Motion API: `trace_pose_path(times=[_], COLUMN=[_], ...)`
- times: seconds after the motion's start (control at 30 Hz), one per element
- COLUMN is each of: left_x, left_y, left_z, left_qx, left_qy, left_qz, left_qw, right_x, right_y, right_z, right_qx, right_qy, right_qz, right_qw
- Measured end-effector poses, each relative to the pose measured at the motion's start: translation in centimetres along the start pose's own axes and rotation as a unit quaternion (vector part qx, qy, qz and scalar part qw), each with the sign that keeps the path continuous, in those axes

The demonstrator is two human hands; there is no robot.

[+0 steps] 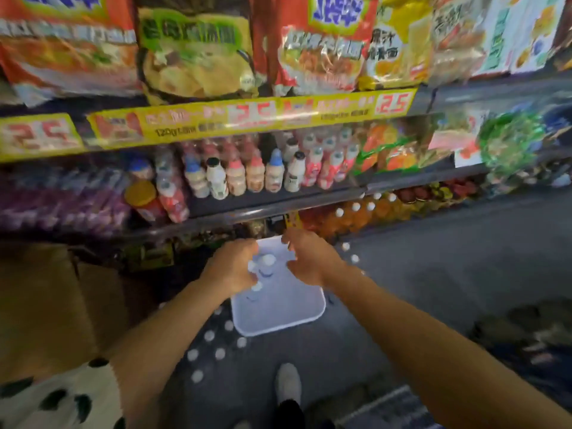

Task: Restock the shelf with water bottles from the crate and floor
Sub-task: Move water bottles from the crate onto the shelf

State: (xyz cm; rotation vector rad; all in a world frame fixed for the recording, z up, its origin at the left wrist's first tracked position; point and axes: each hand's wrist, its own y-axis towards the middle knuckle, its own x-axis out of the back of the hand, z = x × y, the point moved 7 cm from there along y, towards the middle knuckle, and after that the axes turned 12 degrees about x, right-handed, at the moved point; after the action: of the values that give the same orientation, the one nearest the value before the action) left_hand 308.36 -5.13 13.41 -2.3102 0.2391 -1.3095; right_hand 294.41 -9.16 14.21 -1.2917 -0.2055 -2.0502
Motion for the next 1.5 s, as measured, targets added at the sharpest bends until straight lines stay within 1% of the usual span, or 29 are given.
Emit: trace_pose_path(times=[0.07, 0.17, 0.3, 0.37, 0.47, 0.53, 0.7, 0.77, 0.87, 0.97, 1.03, 1.1, 1.23, 1.3, 1.4, 1.5], left_x=[-3.7, -8.3, -13.6, -15.2, -16.3, -16.6, -15.9, -14.7, -11.8, -8.4, -5.0, -1.4, 6.4, 10.0, 14.7, 18.7], left_y=[2.1, 4.7, 7.3, 8.4, 9.4, 9.7, 8.9, 8.1, 6.4, 4.3, 2.1, -0.2, -4.8, -7.3, -10.5, -13.6], left_z=[3.1, 7.1, 11.2, 12.5, 13.5, 13.8, 14.1, 14.0, 12.7, 10.8, 8.5, 5.7, -0.6, -3.8, -7.6, -10.6], left_qx=[0.019, 0.06, 0.094, 0.091, 0.094, 0.094, 0.095, 0.097, 0.087, 0.067, 0.043, 0.008, -0.085, -0.122, -0.148, -0.176], left_qy=[-0.01, -0.016, -0.025, -0.039, -0.043, -0.056, -0.065, -0.061, -0.071, -0.078, -0.091, -0.107, -0.159, -0.186, -0.231, -0.247], left_qz=[0.012, 0.018, 0.044, 0.028, 0.004, -0.003, -0.008, -0.014, -0.016, -0.015, -0.015, 0.004, 0.018, 0.019, 0.001, -0.019], left_qw=[1.0, 0.998, 0.994, 0.995, 0.995, 0.994, 0.993, 0.993, 0.994, 0.995, 0.995, 0.994, 0.983, 0.975, 0.962, 0.953], right_x=[-5.5, -13.0, -20.5, -23.2, -26.1, -26.9, -25.5, -22.8, -16.2, -7.8, -1.5, 5.1, 17.7, 23.2, 29.8, 35.1], right_y=[1.3, 3.6, 6.4, 7.6, 8.9, 9.5, 9.4, 8.8, 7.2, 5.1, 3.5, 1.8, -2.0, -4.1, -6.8, -9.7], right_z=[-2.4, -4.9, -6.7, -7.4, -8.0, -8.1, -7.5, -6.4, -3.3, 0.8, 4.3, 7.9, 15.2, 18.4, 22.2, 25.3], right_qx=[-0.019, -0.014, -0.01, -0.016, -0.003, 0.016, 0.036, 0.047, 0.063, 0.093, 0.133, 0.164, 0.221, 0.235, 0.246, 0.248], right_qy=[0.024, 0.0, -0.027, -0.041, -0.069, -0.097, -0.104, -0.091, -0.066, -0.074, -0.103, -0.133, -0.158, -0.153, -0.128, -0.104], right_qz=[0.03, 0.069, 0.107, 0.119, 0.124, 0.129, 0.145, 0.146, 0.143, 0.127, 0.114, 0.099, 0.034, 0.0, -0.039, -0.086], right_qw=[0.999, 0.997, 0.994, 0.992, 0.99, 0.987, 0.983, 0.984, 0.986, 0.985, 0.979, 0.972, 0.962, 0.96, 0.96, 0.959])
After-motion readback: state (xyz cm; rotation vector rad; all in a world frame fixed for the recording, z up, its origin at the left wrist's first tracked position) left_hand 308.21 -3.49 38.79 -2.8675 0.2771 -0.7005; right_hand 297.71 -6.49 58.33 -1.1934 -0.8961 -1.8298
